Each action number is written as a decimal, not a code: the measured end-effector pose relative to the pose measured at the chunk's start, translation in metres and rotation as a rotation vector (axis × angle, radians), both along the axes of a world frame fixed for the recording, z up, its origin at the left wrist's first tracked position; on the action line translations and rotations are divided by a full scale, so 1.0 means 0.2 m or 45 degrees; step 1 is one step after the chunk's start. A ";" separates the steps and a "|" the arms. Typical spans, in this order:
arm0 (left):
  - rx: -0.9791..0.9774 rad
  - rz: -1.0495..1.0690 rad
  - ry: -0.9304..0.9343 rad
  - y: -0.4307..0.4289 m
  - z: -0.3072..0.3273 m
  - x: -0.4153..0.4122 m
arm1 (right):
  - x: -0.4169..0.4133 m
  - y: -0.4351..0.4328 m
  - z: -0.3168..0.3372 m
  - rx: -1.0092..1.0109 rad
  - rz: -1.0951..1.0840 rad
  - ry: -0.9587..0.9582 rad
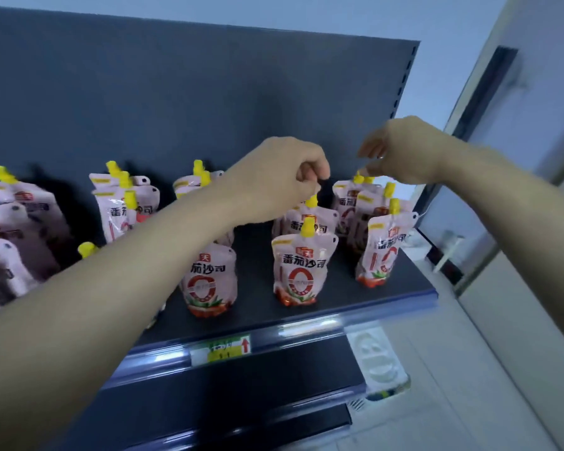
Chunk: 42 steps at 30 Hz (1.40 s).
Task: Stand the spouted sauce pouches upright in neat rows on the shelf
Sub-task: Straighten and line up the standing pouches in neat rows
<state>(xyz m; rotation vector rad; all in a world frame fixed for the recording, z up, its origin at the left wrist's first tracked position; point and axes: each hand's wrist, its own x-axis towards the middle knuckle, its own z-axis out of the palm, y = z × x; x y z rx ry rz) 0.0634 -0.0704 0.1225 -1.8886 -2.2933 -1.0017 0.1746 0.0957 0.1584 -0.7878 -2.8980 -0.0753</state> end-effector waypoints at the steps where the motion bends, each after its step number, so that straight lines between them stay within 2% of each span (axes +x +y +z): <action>1: -0.008 -0.011 -0.011 0.05 -0.01 0.01 | 0.03 0.05 -0.01 -0.034 -0.028 0.007; 8: -0.091 -0.090 -0.032 0.31 -0.06 0.04 | 0.17 0.28 -0.07 -0.206 -0.186 0.077; 16: -0.170 -0.006 -0.037 0.52 -0.11 0.04 | 0.14 0.49 -0.16 -0.296 -0.138 0.111; 21: -0.171 0.151 -0.076 0.62 -0.08 0.02 | 0.01 0.71 -0.20 -0.312 -0.006 0.094; 27: -0.217 0.364 -0.156 0.84 -0.09 0.08 | -0.12 0.98 -0.24 -0.300 0.262 -0.041; 35: -0.349 0.623 -0.150 1.02 -0.15 0.08 | -0.23 1.18 -0.34 -0.532 0.501 -0.313; 39: -0.447 0.704 -0.095 1.10 -0.20 0.03 | -0.27 1.19 -0.39 -0.798 0.597 -0.265; 42: -0.537 0.709 -0.080 1.15 -0.24 -0.02 | -0.31 1.19 -0.42 -0.800 0.662 -0.242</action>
